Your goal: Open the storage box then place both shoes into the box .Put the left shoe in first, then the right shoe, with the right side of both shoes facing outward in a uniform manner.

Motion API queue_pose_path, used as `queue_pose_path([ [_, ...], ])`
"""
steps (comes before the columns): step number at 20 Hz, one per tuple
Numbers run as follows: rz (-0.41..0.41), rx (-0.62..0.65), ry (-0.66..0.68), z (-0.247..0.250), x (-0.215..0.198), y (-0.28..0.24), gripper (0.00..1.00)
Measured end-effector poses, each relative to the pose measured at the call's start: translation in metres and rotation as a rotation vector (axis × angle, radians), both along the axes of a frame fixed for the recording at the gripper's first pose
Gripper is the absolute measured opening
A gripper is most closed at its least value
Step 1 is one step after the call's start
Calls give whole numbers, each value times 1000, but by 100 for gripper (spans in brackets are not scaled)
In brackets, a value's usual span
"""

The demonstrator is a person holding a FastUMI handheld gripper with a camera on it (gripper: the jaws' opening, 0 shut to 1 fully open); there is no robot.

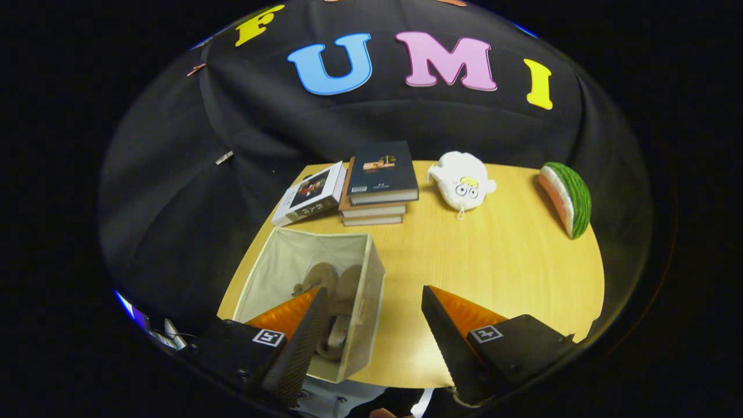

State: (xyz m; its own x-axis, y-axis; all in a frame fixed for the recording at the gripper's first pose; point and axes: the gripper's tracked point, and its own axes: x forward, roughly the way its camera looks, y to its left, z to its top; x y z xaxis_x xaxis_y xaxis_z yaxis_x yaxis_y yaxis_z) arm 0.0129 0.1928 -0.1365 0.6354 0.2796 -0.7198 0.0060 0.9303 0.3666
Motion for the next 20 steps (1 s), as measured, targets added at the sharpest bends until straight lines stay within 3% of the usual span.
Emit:
queue_pose_path([
  [10, -120, -72, -282, 60, 10, -116, 99],
  [16, -190, -218, -527, 109, 14, -172, 99],
  [20, -220, -304, -617, 135, 3, -200, 96],
])
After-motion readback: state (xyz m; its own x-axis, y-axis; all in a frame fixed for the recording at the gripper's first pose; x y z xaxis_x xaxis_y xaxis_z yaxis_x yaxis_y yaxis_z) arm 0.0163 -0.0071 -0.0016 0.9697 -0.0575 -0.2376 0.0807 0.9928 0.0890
